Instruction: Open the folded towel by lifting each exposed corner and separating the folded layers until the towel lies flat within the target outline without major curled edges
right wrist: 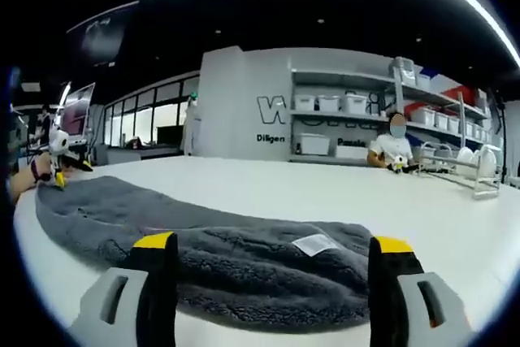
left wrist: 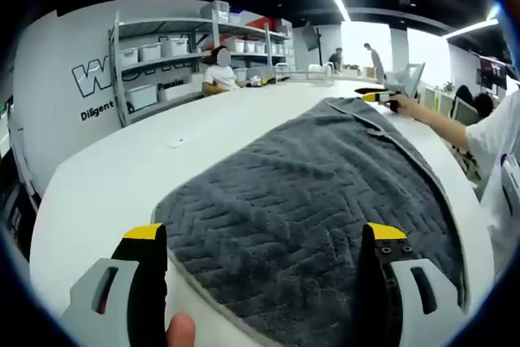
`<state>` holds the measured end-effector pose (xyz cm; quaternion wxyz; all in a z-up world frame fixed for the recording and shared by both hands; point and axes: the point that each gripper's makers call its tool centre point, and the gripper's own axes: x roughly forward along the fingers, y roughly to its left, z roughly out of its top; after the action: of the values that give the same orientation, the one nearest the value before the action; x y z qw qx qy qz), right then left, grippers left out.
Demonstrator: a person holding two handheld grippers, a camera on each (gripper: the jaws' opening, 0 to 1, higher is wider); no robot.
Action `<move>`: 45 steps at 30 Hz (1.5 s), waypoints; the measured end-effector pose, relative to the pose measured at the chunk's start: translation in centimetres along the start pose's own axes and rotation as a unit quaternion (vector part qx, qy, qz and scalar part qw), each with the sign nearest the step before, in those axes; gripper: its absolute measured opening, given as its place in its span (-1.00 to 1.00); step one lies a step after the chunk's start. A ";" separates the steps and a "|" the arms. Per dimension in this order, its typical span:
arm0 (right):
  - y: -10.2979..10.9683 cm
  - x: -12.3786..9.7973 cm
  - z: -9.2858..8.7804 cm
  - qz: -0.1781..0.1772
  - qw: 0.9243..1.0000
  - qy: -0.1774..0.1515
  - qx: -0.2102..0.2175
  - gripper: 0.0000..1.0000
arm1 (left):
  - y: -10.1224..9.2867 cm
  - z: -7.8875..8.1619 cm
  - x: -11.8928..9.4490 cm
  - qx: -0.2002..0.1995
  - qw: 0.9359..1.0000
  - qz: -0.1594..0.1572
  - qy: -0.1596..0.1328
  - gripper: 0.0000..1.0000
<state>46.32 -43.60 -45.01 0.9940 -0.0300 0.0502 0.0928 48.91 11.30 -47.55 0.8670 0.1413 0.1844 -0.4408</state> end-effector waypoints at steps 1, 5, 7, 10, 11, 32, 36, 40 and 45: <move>-0.2 0.1 0.0 -0.003 1.000 0.000 -0.004 0.96 | 0.0 0.0 0.0 0.000 1.000 0.000 0.001 0.97; -0.8 0.3 -0.2 -0.012 1.000 0.003 -0.008 0.82 | 0.1 -0.2 0.1 0.004 1.000 0.002 0.007 0.97; -1.2 0.4 -0.1 -0.018 1.000 0.000 -0.008 0.74 | 0.1 -0.2 0.1 0.002 1.000 0.002 0.006 0.97; -2.3 0.4 0.0 -0.041 0.999 0.002 -0.029 0.60 | 0.0 -0.2 0.1 0.004 1.000 0.001 0.006 0.97; -2.8 0.4 0.0 -0.052 0.998 0.005 -0.045 0.54 | 0.0 -0.1 0.2 0.004 1.000 0.001 0.006 0.97; -4.1 0.9 -0.4 -0.096 0.980 0.033 -0.173 -0.39 | -0.6 -0.5 0.5 0.009 1.000 -0.005 0.015 0.96; -3.4 1.1 -0.7 -0.070 0.988 0.028 -0.131 -0.39 | -0.8 -0.5 0.5 0.009 1.000 -0.005 0.015 0.96; -2.3 1.8 -1.3 -0.042 0.989 0.039 -0.133 -0.39 | -0.8 -0.5 0.5 0.010 1.000 -0.006 0.016 0.96; -1.4 2.6 -2.0 -0.027 0.984 0.059 -0.163 -0.52 | -0.8 -0.5 0.5 0.010 1.000 -0.007 0.015 0.96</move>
<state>48.93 -44.67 -47.18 0.9731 -0.1987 0.0919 0.0714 48.45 10.69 -48.28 0.8598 0.1555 0.1941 -0.4460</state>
